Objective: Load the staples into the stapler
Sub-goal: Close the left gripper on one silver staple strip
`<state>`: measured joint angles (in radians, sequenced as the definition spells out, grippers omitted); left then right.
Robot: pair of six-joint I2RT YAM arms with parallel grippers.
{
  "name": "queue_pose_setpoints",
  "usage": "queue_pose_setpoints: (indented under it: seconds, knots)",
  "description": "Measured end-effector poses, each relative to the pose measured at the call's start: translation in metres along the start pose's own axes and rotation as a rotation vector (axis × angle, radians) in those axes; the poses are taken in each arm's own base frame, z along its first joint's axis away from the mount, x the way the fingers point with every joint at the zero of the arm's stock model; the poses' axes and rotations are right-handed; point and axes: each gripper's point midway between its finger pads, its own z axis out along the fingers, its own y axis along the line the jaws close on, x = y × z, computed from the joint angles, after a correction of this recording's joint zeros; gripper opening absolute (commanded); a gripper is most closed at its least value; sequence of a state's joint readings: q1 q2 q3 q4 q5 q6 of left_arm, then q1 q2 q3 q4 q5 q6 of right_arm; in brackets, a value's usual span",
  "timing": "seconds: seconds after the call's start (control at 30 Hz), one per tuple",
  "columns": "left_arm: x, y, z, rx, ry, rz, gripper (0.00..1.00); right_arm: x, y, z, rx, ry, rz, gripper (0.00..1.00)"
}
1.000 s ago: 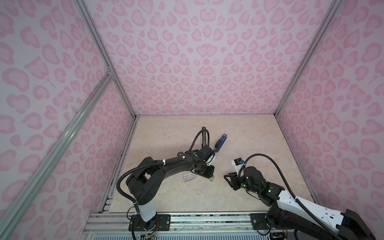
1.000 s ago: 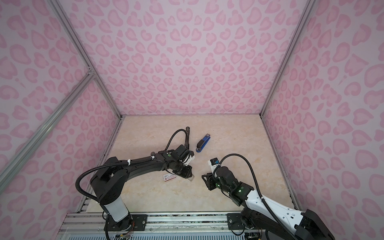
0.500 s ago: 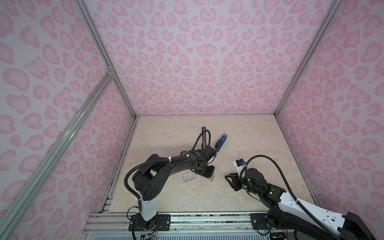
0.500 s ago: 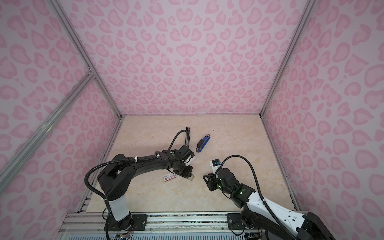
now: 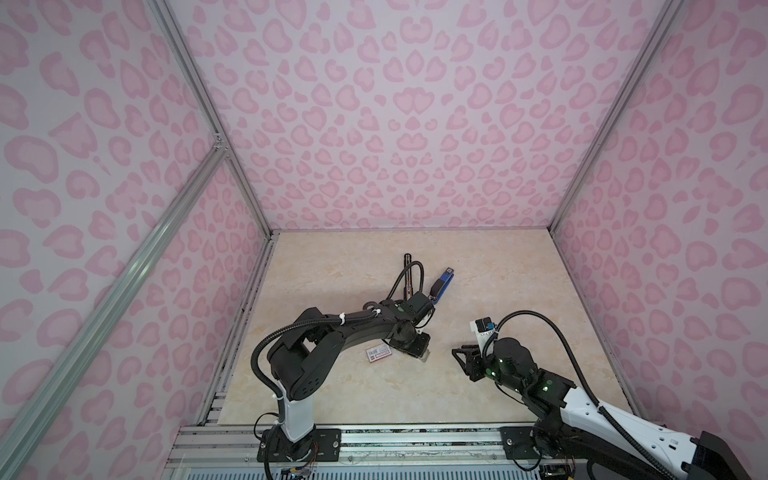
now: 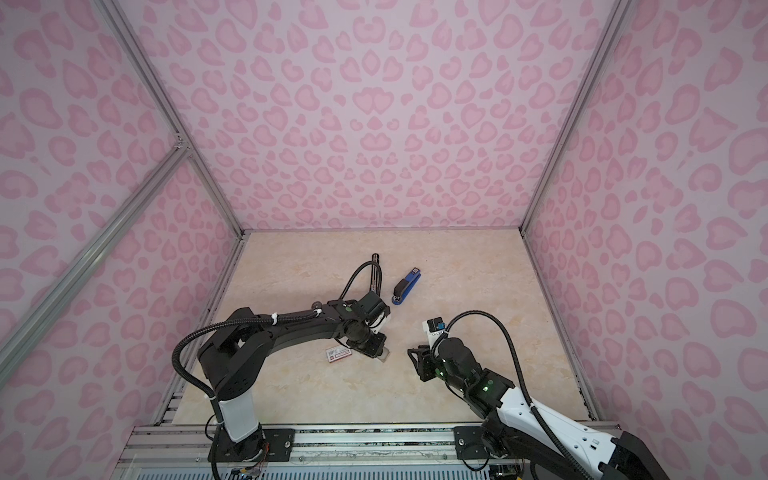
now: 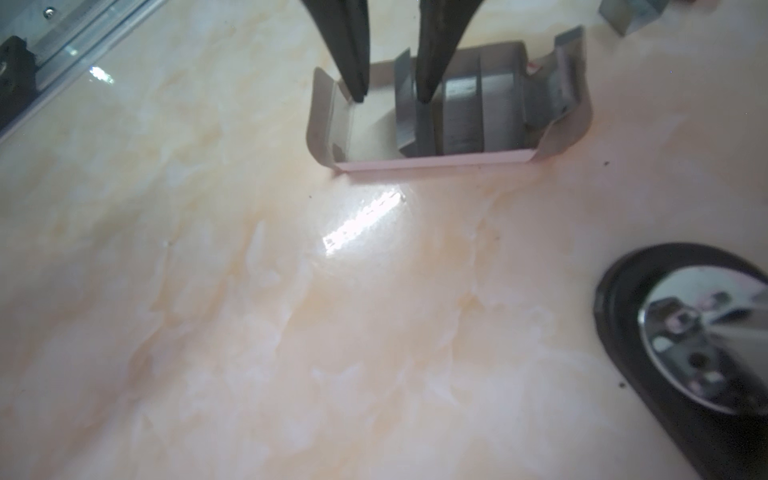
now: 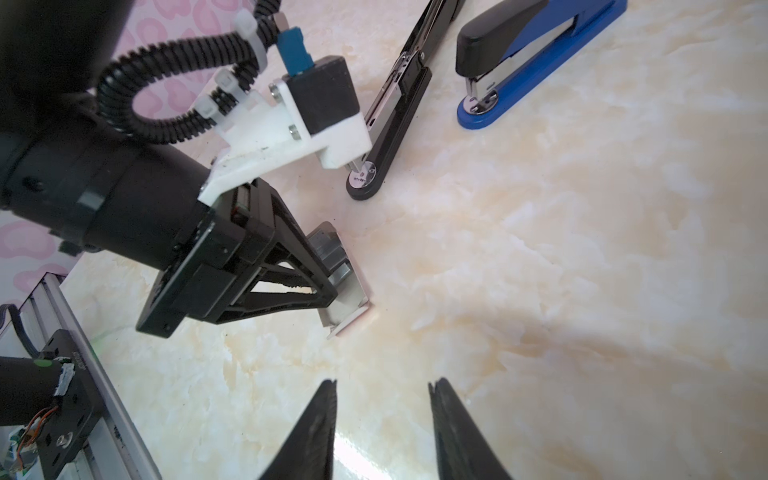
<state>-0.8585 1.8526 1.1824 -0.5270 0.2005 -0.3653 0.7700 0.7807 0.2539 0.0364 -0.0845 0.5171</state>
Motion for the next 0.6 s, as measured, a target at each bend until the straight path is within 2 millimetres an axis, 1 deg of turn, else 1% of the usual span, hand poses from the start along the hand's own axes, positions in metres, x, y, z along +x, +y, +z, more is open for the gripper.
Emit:
queue_pose_setpoints:
  seconds: [0.43,0.6]
  knots:
    - [0.002,-0.007,-0.0018,0.001,0.002,0.018,0.25,0.0009,-0.0017,-0.0002,0.005,-0.002,0.003,0.4]
    - [0.0035,-0.0074,0.003,-0.007,0.017,0.021,0.24,0.0048,-0.0045,-0.0003,0.012,0.002,0.004,0.4]
